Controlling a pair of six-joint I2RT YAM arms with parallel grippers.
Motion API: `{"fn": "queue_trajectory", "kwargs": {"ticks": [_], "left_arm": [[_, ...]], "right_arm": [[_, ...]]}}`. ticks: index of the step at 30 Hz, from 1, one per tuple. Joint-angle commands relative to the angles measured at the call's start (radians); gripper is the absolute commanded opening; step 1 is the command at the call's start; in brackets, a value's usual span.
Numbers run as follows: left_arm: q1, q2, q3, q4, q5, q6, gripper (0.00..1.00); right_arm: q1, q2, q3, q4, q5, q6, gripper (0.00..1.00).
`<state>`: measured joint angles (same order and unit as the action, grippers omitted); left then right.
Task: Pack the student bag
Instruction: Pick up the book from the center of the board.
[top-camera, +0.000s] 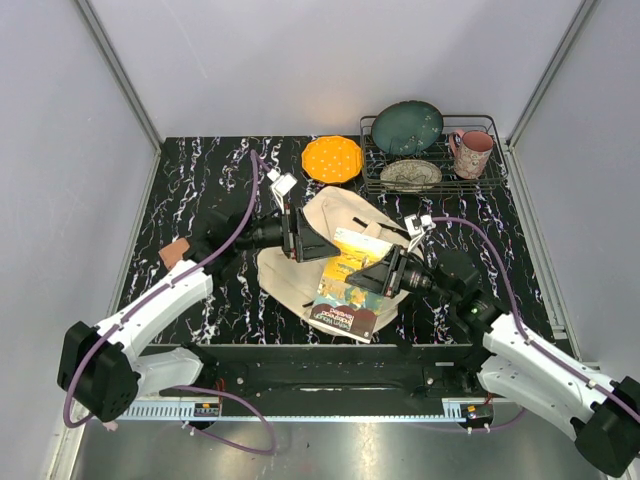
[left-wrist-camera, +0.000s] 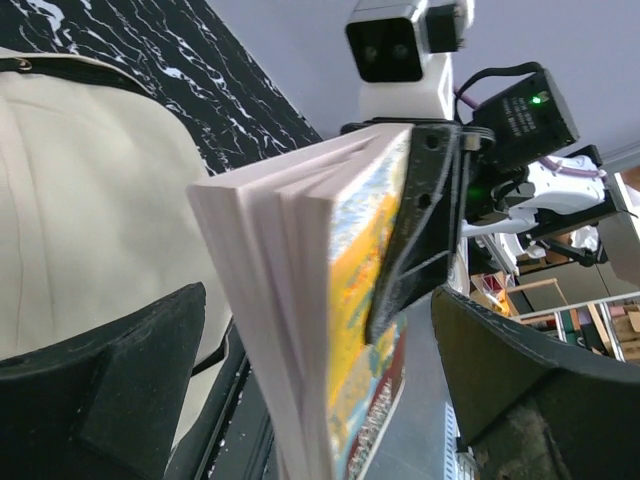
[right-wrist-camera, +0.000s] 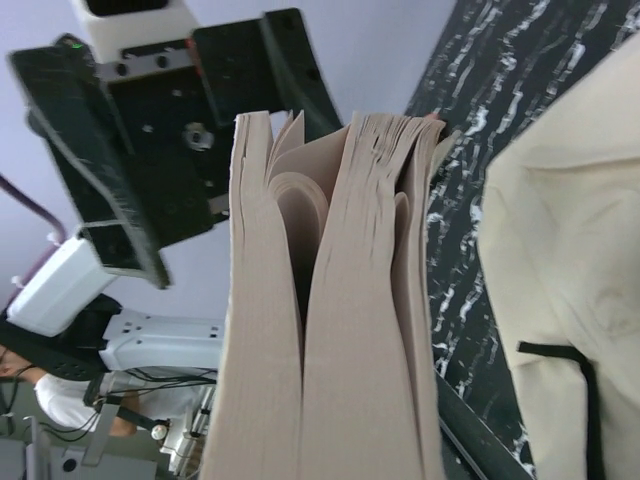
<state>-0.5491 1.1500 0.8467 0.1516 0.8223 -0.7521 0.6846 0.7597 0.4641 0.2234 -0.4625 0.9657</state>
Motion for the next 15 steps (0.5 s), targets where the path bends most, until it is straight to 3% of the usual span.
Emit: {"fn": "queue_trajectory", "kwargs": {"ticks": [1, 10, 12, 13, 15], "left_arm": [[-0.002, 0.0, 0.031, -0.04, -0.023, 0.074, 0.99], [-0.086, 0.063, 0.057, 0.037, 0.031, 0.08, 0.99], [-0.095, 0.065, 0.063, 0.052, 0.034, 0.08, 0.9], [-0.097, 0.065, 0.064, 0.051, 0.034, 0.08, 0.76], [-0.095, 0.065, 0.066, 0.048, 0.038, 0.085, 0.6]], "right_arm": [[0.0, 0.007, 0.061, 0.281, -0.094, 0.064, 0.0], [0.001, 0.089, 0.053, 0.406, -0.192, 0.113, 0.0], [0.001, 0.09, 0.048, 0.404, -0.191, 0.111, 0.0], [0.001, 0.09, 0.047, 0.401, -0.191, 0.107, 0.0], [0.001, 0.084, 0.047, 0.381, -0.185, 0.094, 0.0]]}}
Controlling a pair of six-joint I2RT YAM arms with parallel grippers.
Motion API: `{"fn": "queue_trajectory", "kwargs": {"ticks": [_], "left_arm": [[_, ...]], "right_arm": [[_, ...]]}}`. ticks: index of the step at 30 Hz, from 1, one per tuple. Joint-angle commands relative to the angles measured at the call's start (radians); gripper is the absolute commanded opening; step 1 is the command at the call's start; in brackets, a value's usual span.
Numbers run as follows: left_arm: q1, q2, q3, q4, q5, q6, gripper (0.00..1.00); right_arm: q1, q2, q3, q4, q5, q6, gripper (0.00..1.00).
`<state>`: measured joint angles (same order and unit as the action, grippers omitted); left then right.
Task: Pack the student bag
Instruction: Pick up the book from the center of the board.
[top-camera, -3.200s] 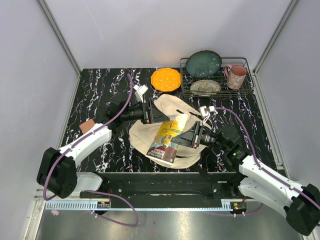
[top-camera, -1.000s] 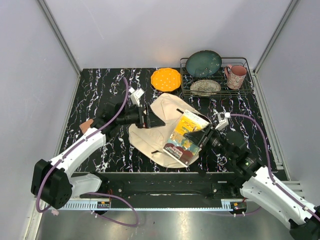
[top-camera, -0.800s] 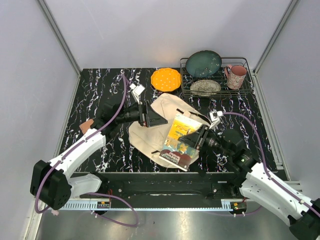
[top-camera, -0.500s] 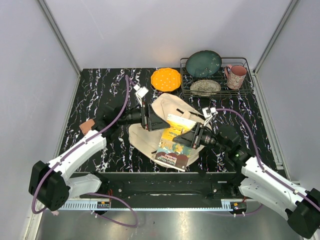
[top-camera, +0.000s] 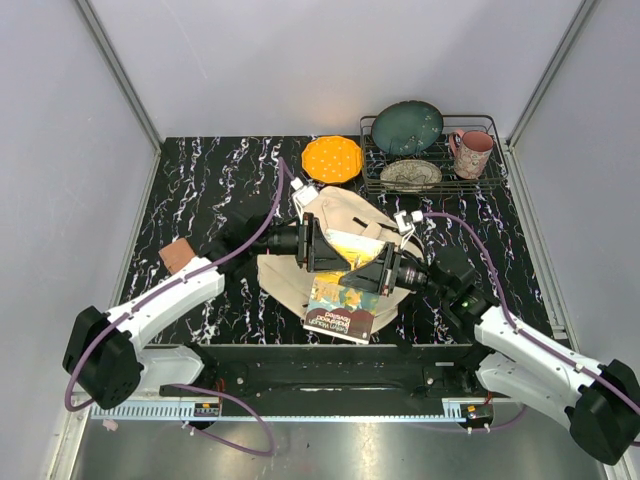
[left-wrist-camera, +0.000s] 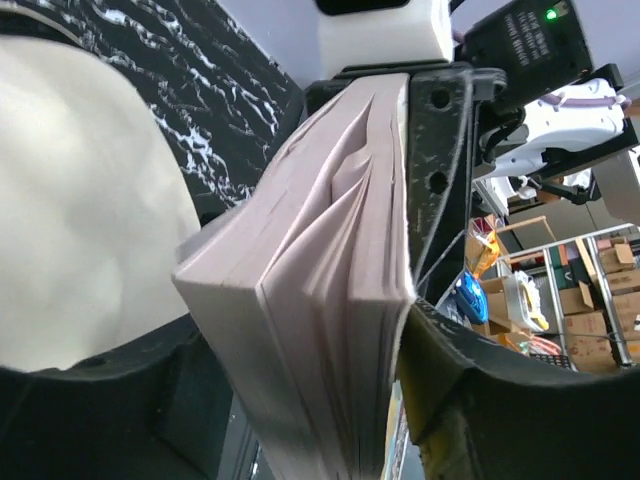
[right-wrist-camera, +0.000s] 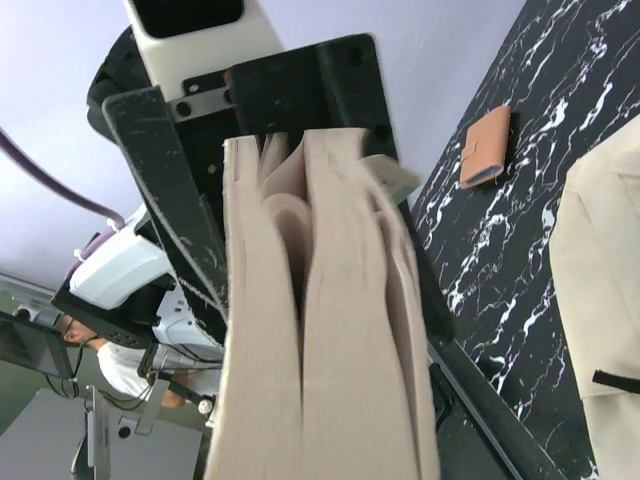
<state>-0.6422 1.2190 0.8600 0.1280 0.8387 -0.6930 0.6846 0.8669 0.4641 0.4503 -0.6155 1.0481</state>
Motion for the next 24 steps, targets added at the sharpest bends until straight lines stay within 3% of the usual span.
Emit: {"fn": "queue_trajectory", "kwargs": {"ticks": [1, 2, 4, 5, 7, 13, 15, 20, 24], "left_arm": [[-0.002, -0.004, 0.053, 0.073, 0.026, 0.026, 0.53], [-0.004, -0.004, 0.051, 0.071, 0.026, 0.026, 0.38], [-0.004, -0.006, 0.048, 0.068, 0.019, 0.026, 0.24], [-0.004, -0.007, 0.048, 0.065, 0.013, 0.026, 0.11], [-0.004, -0.009, 0.053, 0.053, 0.005, 0.027, 0.0], [-0.001, -0.056, 0.079, -0.097, -0.171, 0.087, 0.0], [0.003, -0.098, 0.088, -0.18, -0.304, 0.104, 0.0], [0.074, -0.234, 0.054, -0.229, -0.54, 0.035, 0.0], [0.171, -0.354, -0.022, -0.231, -0.662, -0.196, 0.0]], "right_arm": [[0.001, -0.025, 0.045, 0.145, -0.029, 0.009, 0.0], [0.001, -0.028, 0.047, 0.137, -0.026, 0.004, 0.0], [0.001, -0.026, 0.047, 0.11, -0.021, -0.008, 0.0], [0.001, -0.022, 0.047, 0.1, -0.02, -0.011, 0.0], [0.001, -0.02, 0.044, 0.087, -0.013, -0.014, 0.07], [0.001, -0.048, 0.039, -0.03, 0.057, -0.039, 0.62], [0.001, -0.083, 0.031, -0.099, 0.109, -0.048, 0.71], [0.001, -0.19, -0.014, -0.238, 0.255, -0.039, 0.8], [0.001, -0.264, -0.067, -0.298, 0.336, 0.015, 0.81]]}}
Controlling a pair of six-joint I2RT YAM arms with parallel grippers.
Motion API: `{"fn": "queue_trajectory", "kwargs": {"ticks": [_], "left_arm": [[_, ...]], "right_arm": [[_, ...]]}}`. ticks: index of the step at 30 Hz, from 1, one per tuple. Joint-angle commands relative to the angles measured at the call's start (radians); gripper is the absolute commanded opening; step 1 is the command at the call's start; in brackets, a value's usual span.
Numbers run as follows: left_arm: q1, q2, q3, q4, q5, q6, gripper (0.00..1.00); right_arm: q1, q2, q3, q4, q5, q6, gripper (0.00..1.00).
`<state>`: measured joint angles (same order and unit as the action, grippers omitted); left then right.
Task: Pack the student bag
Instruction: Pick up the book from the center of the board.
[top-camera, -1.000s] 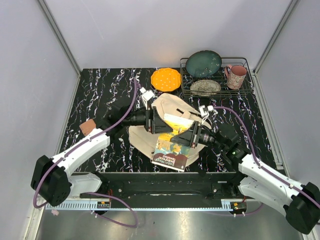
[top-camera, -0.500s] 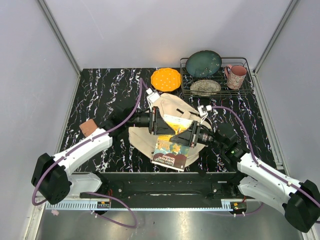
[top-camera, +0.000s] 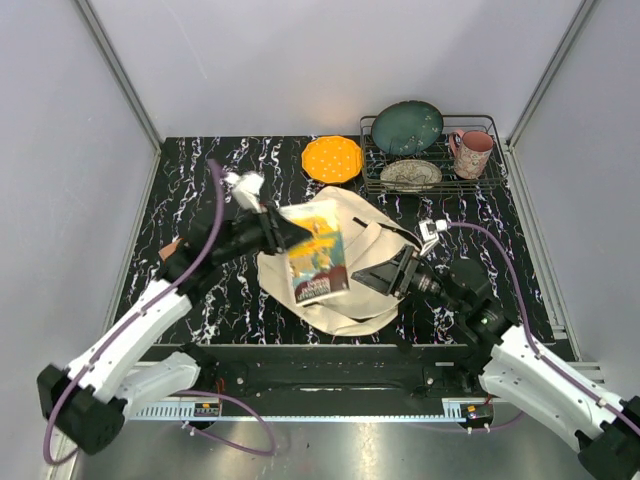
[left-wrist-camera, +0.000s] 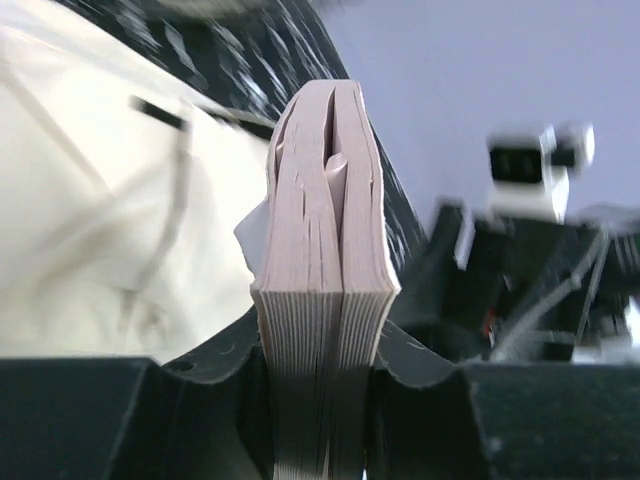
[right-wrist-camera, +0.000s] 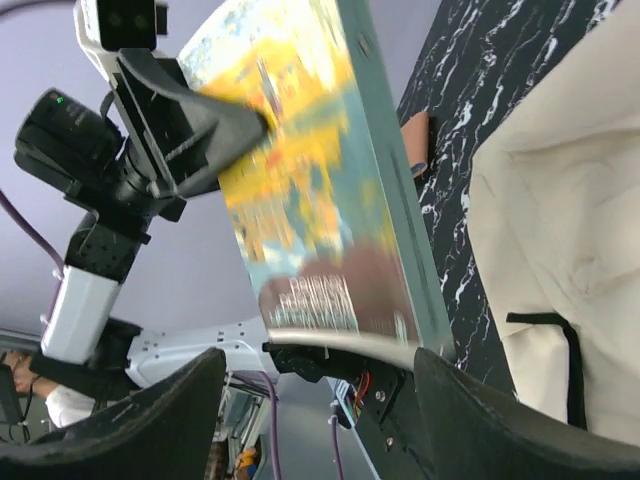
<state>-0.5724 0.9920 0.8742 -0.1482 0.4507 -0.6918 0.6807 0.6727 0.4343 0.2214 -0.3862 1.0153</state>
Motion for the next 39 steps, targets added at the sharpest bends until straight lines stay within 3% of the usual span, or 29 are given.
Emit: {"fn": "queue_trajectory", "kwargs": {"ticks": [1, 6, 12, 24, 39], "left_arm": [[0.115, -0.153, -0.061, 0.05, -0.3, -0.245, 0.0], [0.131, -0.288, -0.187, 0.133, -0.397, -0.466, 0.0], [0.131, -0.273, -0.21, 0.197, -0.372, -0.551, 0.0], [0.112, -0.322, -0.339, 0.315, -0.428, -0.63, 0.0], [0.065, -0.314, -0.36, 0.358, -0.448, -0.661, 0.0]], "right_arm": [[0.005, -0.074, -0.045, -0.068, 0.113, 0.057, 0.81], [0.005, -0.064, -0.054, -0.005, 0.099, 0.104, 0.82], [0.031, 0.079, -0.097, 0.26, 0.095, 0.213, 0.82], [0.146, 0.326, -0.046, 0.464, 0.222, 0.261, 0.82], [0.227, 0.576, 0.037, 0.687, 0.311, 0.239, 0.81]]}}
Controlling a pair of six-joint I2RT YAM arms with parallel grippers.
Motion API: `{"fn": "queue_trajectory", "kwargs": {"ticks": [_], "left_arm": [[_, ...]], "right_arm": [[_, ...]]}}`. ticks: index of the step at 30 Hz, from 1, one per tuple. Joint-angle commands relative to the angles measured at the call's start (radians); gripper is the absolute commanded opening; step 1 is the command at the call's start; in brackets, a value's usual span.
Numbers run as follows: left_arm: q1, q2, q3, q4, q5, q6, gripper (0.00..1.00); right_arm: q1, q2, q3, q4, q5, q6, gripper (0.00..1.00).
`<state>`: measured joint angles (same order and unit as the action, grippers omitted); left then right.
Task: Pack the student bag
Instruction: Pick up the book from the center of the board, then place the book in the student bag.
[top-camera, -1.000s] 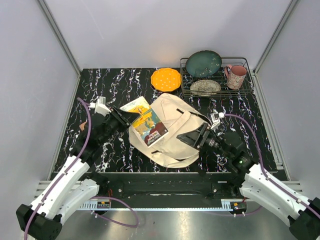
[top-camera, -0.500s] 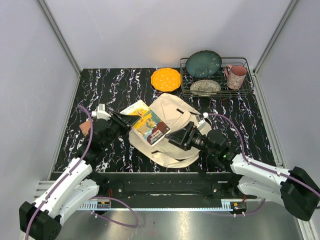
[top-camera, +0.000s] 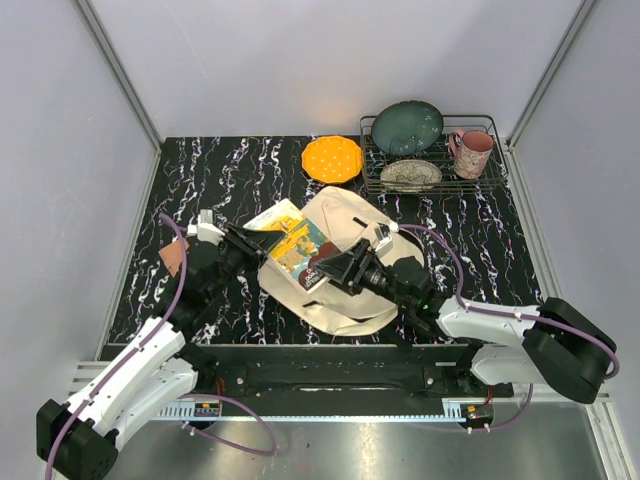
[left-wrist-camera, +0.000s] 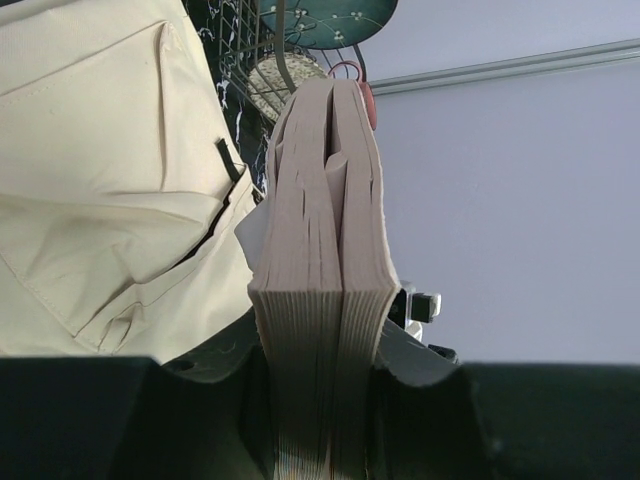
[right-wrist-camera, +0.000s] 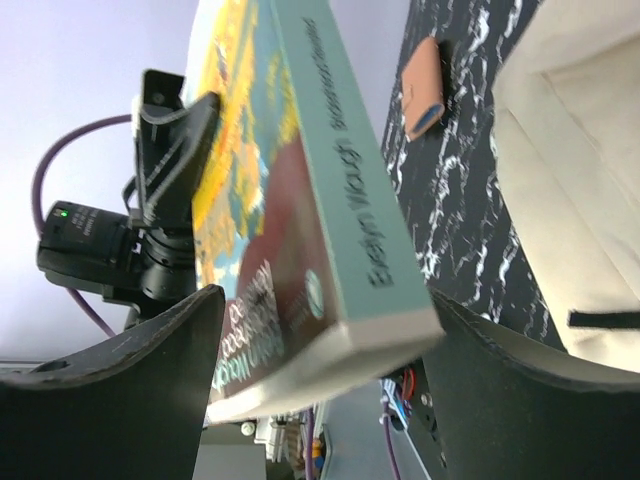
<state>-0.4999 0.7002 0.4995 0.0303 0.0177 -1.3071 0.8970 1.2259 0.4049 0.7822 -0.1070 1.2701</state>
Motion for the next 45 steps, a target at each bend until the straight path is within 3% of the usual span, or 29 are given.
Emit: {"fn": "queue_trajectory", "kwargs": {"ticks": [1, 6, 8, 11, 15, 16, 17, 18, 21, 22, 24, 25, 27, 28, 30, 34, 40, 45], "left_arm": [[-0.008, -0.022, 0.014, 0.18, -0.015, -0.046, 0.0], [-0.009, -0.021, 0.007, 0.178, -0.016, -0.041, 0.0], [-0.008, -0.018, 0.004, 0.178, -0.016, -0.038, 0.0], [-0.008, -0.015, -0.004, 0.189, -0.015, -0.043, 0.0], [-0.009, -0.004, 0.001, 0.191, -0.012, -0.035, 0.02], [-0.009, -0.001, 0.002, 0.192, -0.004, -0.031, 0.08], [-0.009, 0.002, 0.007, 0.192, 0.002, -0.011, 0.36], [-0.009, 0.01, 0.017, 0.191, 0.01, 0.009, 0.55], [-0.008, 0.048, 0.128, 0.073, 0.044, 0.182, 0.95], [-0.008, 0.064, 0.195, -0.011, 0.057, 0.228, 0.99], [-0.011, 0.094, 0.246, -0.085, 0.062, 0.351, 0.99], [-0.011, 0.1, 0.263, -0.122, 0.073, 0.382, 0.99], [-0.017, 0.117, 0.278, -0.122, 0.091, 0.456, 0.99], [-0.035, 0.123, 0.284, -0.119, 0.112, 0.479, 0.99], [-0.066, 0.175, 0.326, -0.127, 0.136, 0.571, 0.99], [-0.211, 0.32, 0.44, -0.223, 0.134, 0.728, 0.99], [-0.449, 0.582, 0.66, -0.41, -0.011, 0.913, 0.99], [-0.549, 0.757, 0.767, -0.454, -0.061, 0.947, 0.99]], "right_arm": [[0.01, 0.036, 0.077, 0.143, 0.023, -0.015, 0.79], [0.013, 0.061, 0.078, 0.215, -0.005, 0.023, 0.49], [0.019, 0.063, 0.074, 0.224, -0.007, 0.037, 0.44], [0.026, 0.053, 0.074, 0.223, -0.01, 0.04, 0.46], [0.033, 0.027, 0.057, 0.215, 0.01, 0.032, 0.05], [0.034, 0.011, 0.052, 0.209, 0.029, 0.032, 0.0], [0.034, -0.005, 0.046, 0.201, 0.038, 0.02, 0.0], [0.033, -0.025, 0.037, 0.184, 0.049, 0.009, 0.0], [0.033, -0.17, 0.034, -0.031, 0.145, -0.061, 0.0], [0.033, -0.274, 0.037, -0.202, 0.226, -0.078, 0.0], [0.033, -0.385, 0.054, -0.393, 0.321, -0.107, 0.0], [0.033, -0.493, 0.06, -0.581, 0.434, -0.11, 0.0], [0.034, -0.598, 0.081, -0.777, 0.556, -0.077, 0.0], [0.034, -0.694, 0.09, -0.981, 0.672, -0.062, 0.0], [0.033, -0.781, 0.126, -1.16, 0.775, -0.011, 0.0], [0.033, -0.928, 0.213, -1.594, 0.998, 0.125, 0.0], [0.033, -0.922, 0.373, -1.943, 1.151, 0.228, 0.0], [0.033, -0.936, 0.457, -2.184, 1.233, 0.391, 0.0]]}}
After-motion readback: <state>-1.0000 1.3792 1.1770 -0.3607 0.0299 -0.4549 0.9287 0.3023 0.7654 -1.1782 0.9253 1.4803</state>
